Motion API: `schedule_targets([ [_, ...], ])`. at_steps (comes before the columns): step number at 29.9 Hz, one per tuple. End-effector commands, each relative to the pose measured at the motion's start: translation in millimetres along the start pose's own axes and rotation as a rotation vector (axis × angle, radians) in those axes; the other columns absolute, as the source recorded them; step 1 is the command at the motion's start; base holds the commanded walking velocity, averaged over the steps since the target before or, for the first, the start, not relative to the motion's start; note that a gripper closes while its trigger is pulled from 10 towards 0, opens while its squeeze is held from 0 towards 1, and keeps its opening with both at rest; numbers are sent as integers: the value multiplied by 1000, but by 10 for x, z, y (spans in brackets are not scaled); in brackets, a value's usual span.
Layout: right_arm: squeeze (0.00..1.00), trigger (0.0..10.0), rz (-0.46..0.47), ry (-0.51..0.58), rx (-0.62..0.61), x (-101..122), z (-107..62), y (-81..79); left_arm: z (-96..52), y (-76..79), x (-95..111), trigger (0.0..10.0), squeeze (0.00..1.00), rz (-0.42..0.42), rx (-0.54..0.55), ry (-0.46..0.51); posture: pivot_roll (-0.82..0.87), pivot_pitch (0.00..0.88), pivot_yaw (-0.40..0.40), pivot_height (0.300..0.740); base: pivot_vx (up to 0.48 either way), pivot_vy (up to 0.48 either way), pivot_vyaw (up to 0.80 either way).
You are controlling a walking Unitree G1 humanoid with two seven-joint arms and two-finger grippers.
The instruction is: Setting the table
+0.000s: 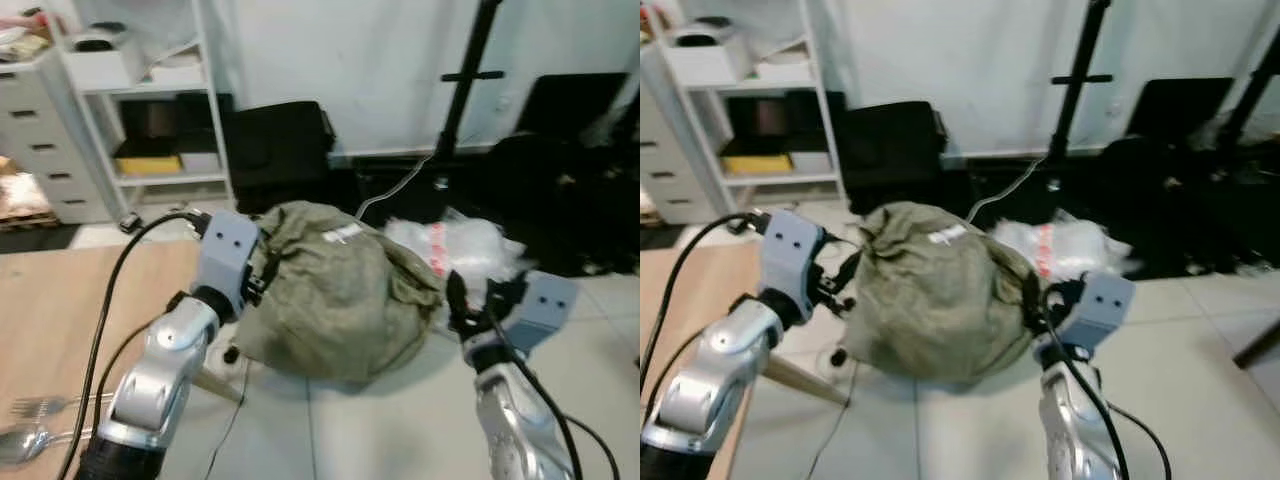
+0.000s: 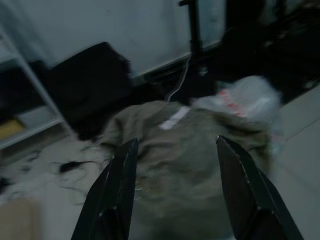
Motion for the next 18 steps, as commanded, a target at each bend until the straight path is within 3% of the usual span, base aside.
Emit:
schedule_targets([
  [1,0,10000,-5,-18,14,-27,27,-28,-44,-64,-30,10000,0,8,34,-6,-46,0,40,740,0,0,-800],
  [10,0,10000,-4,-44,83,-56,161,-196,-154,-137,-91,10000,0,-9,91,-22,-12,0,0,740,0,0,-800],
  [18,0,10000,11,-48,86,-94,162,-232,-126,-152,-63,10000,0,-3,90,-14,-24,0,21,740,0,0,-800],
])
Point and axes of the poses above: a point about 5 cm out from each wrist's last joint towards the gripper, its own z axis pointing out of the wrist towards the gripper, its own x axis along the axis of the wrist's last joint, y = z × x, the point moved 6 cm from there along z, pointing out of the wrist towards the gripper, and after that the axes turned 9 degrees about z, right-handed, at the moved point
